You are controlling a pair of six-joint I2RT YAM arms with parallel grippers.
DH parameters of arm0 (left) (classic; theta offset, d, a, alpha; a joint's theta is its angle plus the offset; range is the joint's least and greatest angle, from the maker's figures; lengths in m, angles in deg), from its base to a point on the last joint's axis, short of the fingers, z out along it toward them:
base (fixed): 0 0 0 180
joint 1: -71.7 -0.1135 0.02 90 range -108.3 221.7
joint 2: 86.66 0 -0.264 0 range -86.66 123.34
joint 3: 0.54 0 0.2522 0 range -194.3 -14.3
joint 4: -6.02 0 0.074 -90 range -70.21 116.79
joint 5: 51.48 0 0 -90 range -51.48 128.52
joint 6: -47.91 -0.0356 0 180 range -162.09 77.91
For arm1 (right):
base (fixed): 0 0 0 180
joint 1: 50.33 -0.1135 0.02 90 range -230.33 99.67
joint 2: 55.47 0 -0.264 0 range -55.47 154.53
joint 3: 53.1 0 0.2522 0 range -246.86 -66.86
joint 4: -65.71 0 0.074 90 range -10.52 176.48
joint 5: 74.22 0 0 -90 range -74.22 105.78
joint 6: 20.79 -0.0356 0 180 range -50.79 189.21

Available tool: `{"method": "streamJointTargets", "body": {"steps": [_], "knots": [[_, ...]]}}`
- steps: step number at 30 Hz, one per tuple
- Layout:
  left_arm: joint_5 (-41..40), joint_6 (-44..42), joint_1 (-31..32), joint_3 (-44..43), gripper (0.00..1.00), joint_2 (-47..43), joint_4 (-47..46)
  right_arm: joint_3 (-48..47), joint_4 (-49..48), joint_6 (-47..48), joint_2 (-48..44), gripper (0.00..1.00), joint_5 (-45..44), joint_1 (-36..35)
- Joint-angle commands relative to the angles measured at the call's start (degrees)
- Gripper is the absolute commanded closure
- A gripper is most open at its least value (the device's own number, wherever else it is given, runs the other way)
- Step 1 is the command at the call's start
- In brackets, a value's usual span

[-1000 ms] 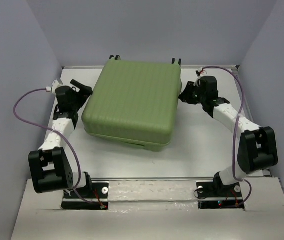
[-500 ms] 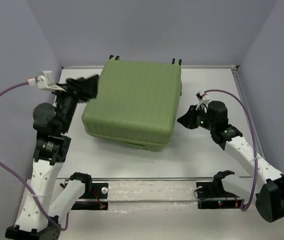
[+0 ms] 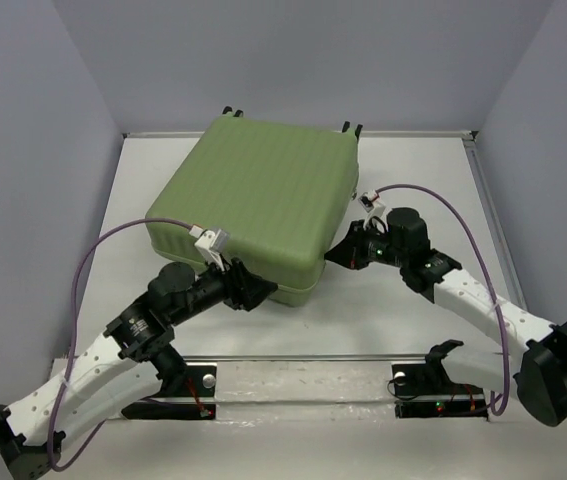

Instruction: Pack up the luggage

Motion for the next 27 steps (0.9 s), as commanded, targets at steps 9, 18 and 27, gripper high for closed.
{"method": "streamJointTargets", "body": {"steps": [9,18,27], "knots": [[2.2,1.9,7.7,7.6,0.31,6.2,-4.9,12.3,-20.8,8.4,-3.0,0.84,2.3,-1.2],[-8.3,4.5,7.9,8.9,0.3,7.1,-10.1,19.9,-35.0,15.7,-4.8,0.45,0.7,-1.2],[-10.2,5.3,7.9,10.5,0.3,6.4,-10.4,15.2,-39.9,20.1,7.8,0.45,4.3,-1.2]]}}
